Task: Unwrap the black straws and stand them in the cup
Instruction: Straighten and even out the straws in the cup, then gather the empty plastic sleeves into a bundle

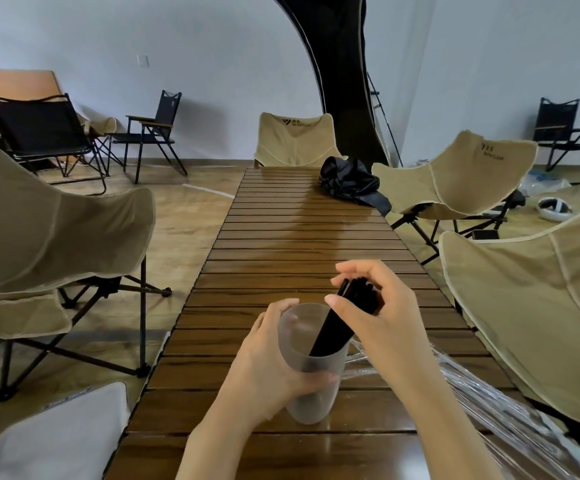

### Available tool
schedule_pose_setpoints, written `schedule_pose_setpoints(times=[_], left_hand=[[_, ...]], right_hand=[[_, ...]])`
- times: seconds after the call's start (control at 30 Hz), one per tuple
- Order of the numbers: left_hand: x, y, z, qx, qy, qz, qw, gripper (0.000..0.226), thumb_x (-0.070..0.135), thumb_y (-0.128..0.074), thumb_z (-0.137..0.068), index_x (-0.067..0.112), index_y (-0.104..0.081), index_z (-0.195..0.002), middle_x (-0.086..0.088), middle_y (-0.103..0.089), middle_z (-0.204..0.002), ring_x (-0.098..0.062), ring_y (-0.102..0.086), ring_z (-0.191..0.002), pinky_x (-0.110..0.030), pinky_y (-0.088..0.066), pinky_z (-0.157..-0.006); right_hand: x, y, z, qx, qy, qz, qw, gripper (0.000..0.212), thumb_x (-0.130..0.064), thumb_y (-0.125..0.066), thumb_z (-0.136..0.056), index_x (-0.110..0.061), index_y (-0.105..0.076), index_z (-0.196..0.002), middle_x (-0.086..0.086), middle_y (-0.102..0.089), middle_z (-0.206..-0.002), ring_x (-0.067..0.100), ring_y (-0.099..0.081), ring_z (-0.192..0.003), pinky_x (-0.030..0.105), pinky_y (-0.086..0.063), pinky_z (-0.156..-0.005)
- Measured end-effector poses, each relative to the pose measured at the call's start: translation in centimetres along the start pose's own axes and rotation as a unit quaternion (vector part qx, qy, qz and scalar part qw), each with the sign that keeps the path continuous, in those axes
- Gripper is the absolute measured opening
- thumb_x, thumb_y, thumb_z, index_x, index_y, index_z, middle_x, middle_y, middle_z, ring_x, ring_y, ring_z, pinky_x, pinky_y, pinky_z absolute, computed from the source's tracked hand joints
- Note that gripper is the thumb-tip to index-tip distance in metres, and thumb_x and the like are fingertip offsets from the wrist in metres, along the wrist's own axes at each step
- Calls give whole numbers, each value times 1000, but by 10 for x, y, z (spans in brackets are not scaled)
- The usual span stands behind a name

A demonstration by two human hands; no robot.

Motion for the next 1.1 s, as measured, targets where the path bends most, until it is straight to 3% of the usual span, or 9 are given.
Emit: schedule_pose_setpoints(times=[0.13,0.23,0.43,0.53,0.63,0.83,0.93,1.0,1.1], left_hand=[[0,-3,0,-15,6,1,1000,110,50,-87,-51,46,-19,-138,27,-48,-124,-1,-50,-112,-16,-43,-88],[1,-2,1,2,-1,0,1000,106,54,-86,-47,46,-25,-133,27,-53,-119,0,-54,-109,-13,-46,-85],[-2,16,3,82,-7,25,996,97,62,-83,-38,49,-34,-121,32,-53,-111,9,-53,-102,-8,-45,-77],[-3,27,3,124,-10,18,992,100,69,-81,-35,48,-36,-121,34,-53,-110,13,-53,-100,-2,-43,-67],[-1,35,5,166,-11,6,986,99,77,-72,-31,50,-35,-119,34,-52,-109,16,-51,-98,1,-41,-65],[-8,57,12,294,3,8,956,99,67,-78,-39,42,-36,-126,28,-52,-110,10,-52,-96,-13,-43,-75],[-19,64,15,339,28,-20,940,99,57,-85,-44,39,-36,-128,21,-52,-114,-5,-55,-103,-36,-51,-90],[-27,63,15,347,50,-30,936,96,52,-88,-46,40,-35,-126,21,-51,-113,-7,-53,-105,-51,-47,-97],[-37,55,13,330,77,-21,941,95,52,-88,-47,40,-35,-125,20,-51,-113,-12,-55,-108,-51,-47,-97]], right_hand=[[3,0,0,-3,6,-6,1000,27,-18,-74,-78,-28,-63,-101,-14,-67,-88,-4,-62,-87,8,-47,-74],[2,4,-1,-19,7,-39,999,48,-46,-69,-73,-26,-57,-115,-15,-66,-100,-4,-62,-91,8,-48,-75],[19,32,-3,51,-40,-85,994,52,-57,-44,-80,-17,-62,-107,2,-69,-97,17,-66,-93,33,-52,-83],[37,27,0,2,-101,-29,994,38,-50,-46,-84,-20,-61,-103,-2,-69,-91,13,-66,-88,26,-51,-78],[57,6,5,-121,-118,135,976,17,-37,-50,-93,-27,-56,-106,-15,-62,-96,-3,-58,-87,10,-43,-66],[94,-31,23,-256,-151,270,916,28,-25,-59,-91,-25,-54,-119,-9,-52,-108,3,-54,-86,11,-38,-68],[102,-40,28,-274,-131,315,899,17,-21,-57,-90,-26,-55,-106,-7,-52,-109,7,-51,-89,11,-34,-64],[105,-43,30,-275,-117,330,895,16,-19,-57,-89,-26,-55,-103,-8,-49,-107,9,-50,-92,14,-39,-72],[108,-49,32,-282,-115,337,891,30,-17,-59,-89,-25,-55,-118,-8,-50,-117,12,-50,-105,23,-43,-91]])
Point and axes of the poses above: each hand's wrist, its own z-axis away from the middle knuckle, its own y-axis out of the back of the hand, x = y × z, the point moved 4 cm from there along -z, towards the middle knuckle
